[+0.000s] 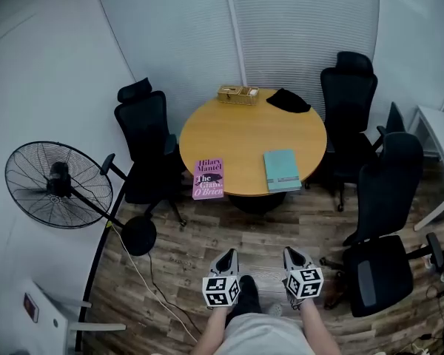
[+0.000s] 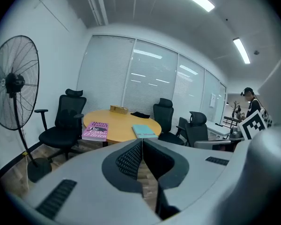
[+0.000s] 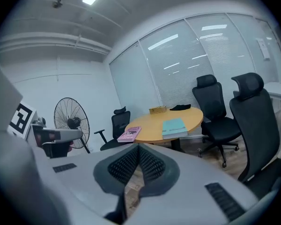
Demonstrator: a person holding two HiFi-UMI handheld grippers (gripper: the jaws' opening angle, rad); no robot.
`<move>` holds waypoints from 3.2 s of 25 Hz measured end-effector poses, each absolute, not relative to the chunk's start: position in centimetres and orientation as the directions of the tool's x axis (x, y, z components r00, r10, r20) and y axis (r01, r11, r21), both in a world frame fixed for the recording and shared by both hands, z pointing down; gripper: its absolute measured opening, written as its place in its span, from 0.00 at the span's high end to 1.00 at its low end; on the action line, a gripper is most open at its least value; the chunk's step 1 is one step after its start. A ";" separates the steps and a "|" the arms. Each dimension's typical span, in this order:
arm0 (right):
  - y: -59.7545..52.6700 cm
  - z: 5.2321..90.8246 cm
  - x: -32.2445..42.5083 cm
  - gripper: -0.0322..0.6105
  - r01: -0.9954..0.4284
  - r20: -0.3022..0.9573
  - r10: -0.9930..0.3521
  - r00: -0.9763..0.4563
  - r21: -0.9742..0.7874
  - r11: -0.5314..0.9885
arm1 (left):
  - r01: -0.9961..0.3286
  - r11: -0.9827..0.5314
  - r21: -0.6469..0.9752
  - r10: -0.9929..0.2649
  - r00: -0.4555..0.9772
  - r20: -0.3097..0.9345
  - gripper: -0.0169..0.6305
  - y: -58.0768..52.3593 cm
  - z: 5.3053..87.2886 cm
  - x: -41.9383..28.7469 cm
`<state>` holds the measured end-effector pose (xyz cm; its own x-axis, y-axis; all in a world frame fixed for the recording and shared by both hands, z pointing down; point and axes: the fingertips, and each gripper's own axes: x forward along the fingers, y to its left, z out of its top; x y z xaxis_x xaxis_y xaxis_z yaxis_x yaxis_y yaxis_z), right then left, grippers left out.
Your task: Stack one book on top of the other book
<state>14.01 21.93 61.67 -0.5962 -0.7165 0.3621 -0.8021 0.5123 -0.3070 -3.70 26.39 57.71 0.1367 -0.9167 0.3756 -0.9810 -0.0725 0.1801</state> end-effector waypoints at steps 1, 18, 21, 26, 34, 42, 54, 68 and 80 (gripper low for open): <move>21.8 61.7 13.5 0.92 -0.795 0.360 -0.710 -0.606 -0.318 0.517 | -0.982 -0.061 0.181 -0.918 0.127 0.376 0.93 26.4 57.7 -4.2; 17.5 63.7 4.1 0.82 -0.708 0.414 -0.581 -0.701 -0.308 0.636 | -0.972 0.128 0.198 -0.903 -0.032 0.428 0.92 24.9 59.4 -12.9; 16.2 64.0 2.9 0.75 -0.698 0.418 -0.567 -0.710 -0.310 0.645 | -0.969 0.149 0.196 -0.898 -0.049 0.437 0.78 23.7 59.6 -14.3; 14.1 64.5 1.0 0.67 -0.677 0.454 -0.522 -0.722 -0.311 0.667 | -0.965 0.161 0.208 -0.887 -0.049 0.459 0.68 21.3 59.8 -15.8; 10.1 65.6 -1.5 0.64 -0.661 0.492 -0.477 -0.729 -0.324 0.676 | -0.956 0.169 0.240 -0.878 -0.035 0.476 0.63 16.5 60.5 -18.5; 5.3 65.9 -4.4 0.61 -0.675 0.498 -0.482 -0.721 -0.347 0.652 | -0.957 0.156 0.245 -0.882 -0.023 0.470 0.63 10.9 60.5 -22.1; -0.8 66.2 -9.5 0.61 -0.718 0.507 -0.524 -0.685 -0.344 0.605 | -0.956 0.111 0.272 -0.890 0.027 0.456 0.63 4.2 61.1 -28.0; -3.4 68.0 -14.5 0.61 -0.707 0.537 -0.486 -0.690 -0.357 0.610 | -0.945 0.129 0.299 -0.864 0.041 0.501 0.63 1.2 63.8 -31.8; -8.0 71.0 -19.5 0.61 -0.699 0.582 -0.434 -0.688 -0.368 0.613 | -0.950 0.122 0.287 -0.826 0.063 0.561 0.63 -4.2 67.0 -35.1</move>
<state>-19.51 -7.99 70.97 -0.6877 -0.4344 0.5817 -0.6989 0.6131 -0.3683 -35.13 -4.21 67.02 0.0633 -0.8256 0.5607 -0.9501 0.1221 0.2871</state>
